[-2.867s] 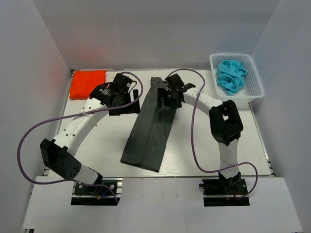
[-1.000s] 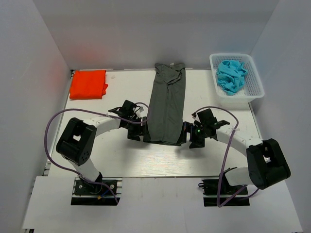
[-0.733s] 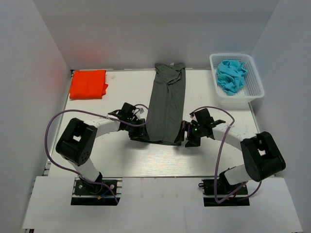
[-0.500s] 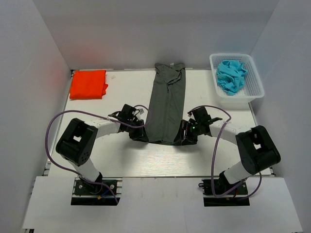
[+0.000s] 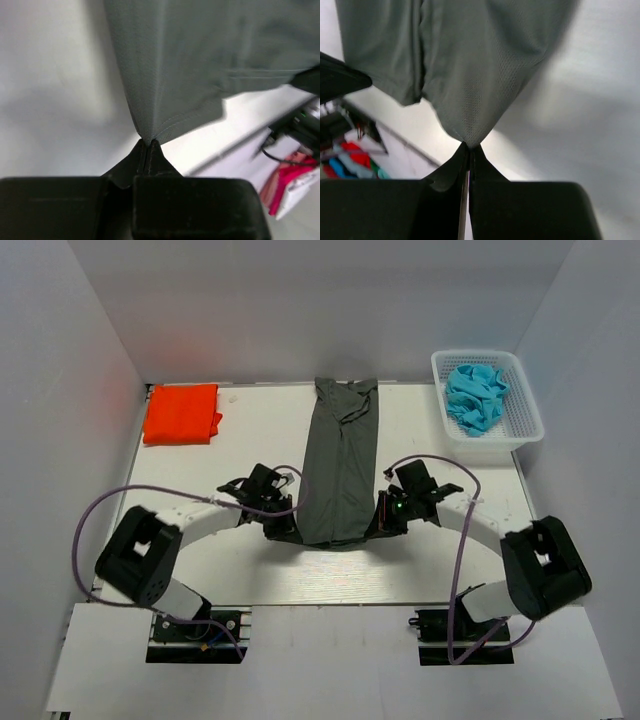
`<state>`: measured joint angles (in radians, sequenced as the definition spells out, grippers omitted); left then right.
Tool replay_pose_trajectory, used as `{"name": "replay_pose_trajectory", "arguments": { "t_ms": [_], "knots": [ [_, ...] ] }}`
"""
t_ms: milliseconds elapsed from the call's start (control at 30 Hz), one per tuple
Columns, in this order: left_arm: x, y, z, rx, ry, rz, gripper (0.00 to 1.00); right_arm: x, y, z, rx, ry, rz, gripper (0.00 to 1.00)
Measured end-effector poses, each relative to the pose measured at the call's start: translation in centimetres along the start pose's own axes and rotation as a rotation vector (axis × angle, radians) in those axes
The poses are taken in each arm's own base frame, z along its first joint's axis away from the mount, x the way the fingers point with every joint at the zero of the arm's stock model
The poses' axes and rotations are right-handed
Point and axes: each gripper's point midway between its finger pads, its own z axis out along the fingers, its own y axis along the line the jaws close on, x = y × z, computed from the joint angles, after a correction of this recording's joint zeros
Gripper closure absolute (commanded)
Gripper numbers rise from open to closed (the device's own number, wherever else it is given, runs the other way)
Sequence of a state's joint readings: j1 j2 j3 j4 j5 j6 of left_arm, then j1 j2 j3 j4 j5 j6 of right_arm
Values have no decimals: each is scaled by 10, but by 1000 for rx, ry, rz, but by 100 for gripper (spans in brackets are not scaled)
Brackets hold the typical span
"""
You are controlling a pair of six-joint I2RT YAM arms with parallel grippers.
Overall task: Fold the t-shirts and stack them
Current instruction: Grab the bottom of the folded rectangular tshirt with both arms, then fold the folded rectangular tshirt in 1/3 of the way
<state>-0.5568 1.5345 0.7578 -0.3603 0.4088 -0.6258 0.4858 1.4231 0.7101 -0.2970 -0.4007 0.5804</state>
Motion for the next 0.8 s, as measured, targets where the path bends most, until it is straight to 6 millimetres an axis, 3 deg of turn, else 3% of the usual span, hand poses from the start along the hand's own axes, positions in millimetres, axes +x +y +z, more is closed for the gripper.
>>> {"name": "replay_pose_trajectory", "arguments": {
  "t_ms": [200, 333, 433, 633, 800],
  "knots": [
    [28, -31, -49, 44, -11, -16, 100, 45, 21, -25, -53, 89, -31, 100],
    [29, -42, -67, 28, -7, -31, 100, 50, 28, -37, -37, 117, -18, 100],
    [8, -56, -70, 12, -15, -33, 100, 26, 39, -45, -5, 58, -26, 100],
    [-65, -76, -62, -73, -102, -22, 100, -57, 66, -55, 55, -118, -40, 100],
    [-124, -80, -59, -149, -209, -25, 100, -105, 61, -49, 123, -177, -19, 100]
  ]
}}
